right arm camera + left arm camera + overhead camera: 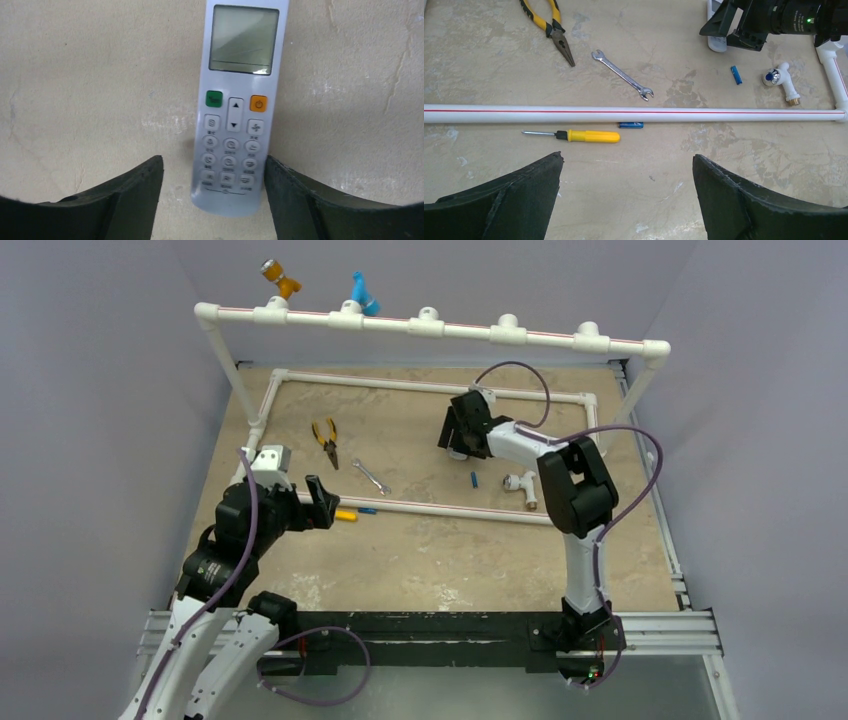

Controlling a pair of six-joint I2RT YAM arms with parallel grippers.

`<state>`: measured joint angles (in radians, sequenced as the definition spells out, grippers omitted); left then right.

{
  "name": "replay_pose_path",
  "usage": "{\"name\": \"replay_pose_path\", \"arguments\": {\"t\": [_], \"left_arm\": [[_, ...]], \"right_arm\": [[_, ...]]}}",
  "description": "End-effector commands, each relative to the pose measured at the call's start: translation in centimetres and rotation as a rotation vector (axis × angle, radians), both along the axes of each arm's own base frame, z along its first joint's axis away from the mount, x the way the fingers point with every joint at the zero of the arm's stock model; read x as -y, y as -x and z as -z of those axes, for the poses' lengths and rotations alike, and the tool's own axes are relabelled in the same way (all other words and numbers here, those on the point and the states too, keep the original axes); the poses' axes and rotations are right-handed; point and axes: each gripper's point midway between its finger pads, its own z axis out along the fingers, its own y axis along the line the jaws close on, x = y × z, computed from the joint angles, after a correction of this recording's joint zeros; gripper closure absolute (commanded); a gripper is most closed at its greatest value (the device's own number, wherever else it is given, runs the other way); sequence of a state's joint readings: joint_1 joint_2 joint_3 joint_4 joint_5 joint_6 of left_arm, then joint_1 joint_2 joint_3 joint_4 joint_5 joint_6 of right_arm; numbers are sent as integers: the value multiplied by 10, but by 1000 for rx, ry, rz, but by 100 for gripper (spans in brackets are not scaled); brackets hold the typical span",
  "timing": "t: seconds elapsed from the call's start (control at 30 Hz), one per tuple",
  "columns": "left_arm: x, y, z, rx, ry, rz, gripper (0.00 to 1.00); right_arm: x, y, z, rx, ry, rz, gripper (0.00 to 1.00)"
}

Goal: Load the batteries into the remote control
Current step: Pick up the remote control from the center of the board.

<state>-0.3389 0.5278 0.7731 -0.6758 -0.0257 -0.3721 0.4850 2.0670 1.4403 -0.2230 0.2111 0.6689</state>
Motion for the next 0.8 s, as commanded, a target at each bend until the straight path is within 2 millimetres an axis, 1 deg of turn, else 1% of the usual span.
{"name": "replay_pose_path", "arguments": {"t": [0.0, 0.1, 0.2, 0.23, 0.47, 0.57, 0.77], "left_arm": [[2, -1, -7, 27, -9, 20, 2], [1, -2, -7, 23, -12, 18, 2], [1, -2, -6, 16, -16, 18, 2], [1, -3, -5, 12, -17, 18, 3], [1, -3, -3, 0, -22, 17, 3], [1, -3, -3, 0, -23, 16, 3], [0, -3, -2, -5, -25, 13, 3]], "right_arm": [[2, 6, 9, -50, 71, 35, 34], [8, 10, 14, -73, 152, 56, 37], [13, 10, 12, -78, 238, 67, 37], [16, 10, 15, -84, 273, 70, 37], [20, 14, 18, -106, 408, 53, 36], [24, 17, 19, -110, 441, 60, 38], [34, 23, 19, -105, 476, 82, 39]]}}
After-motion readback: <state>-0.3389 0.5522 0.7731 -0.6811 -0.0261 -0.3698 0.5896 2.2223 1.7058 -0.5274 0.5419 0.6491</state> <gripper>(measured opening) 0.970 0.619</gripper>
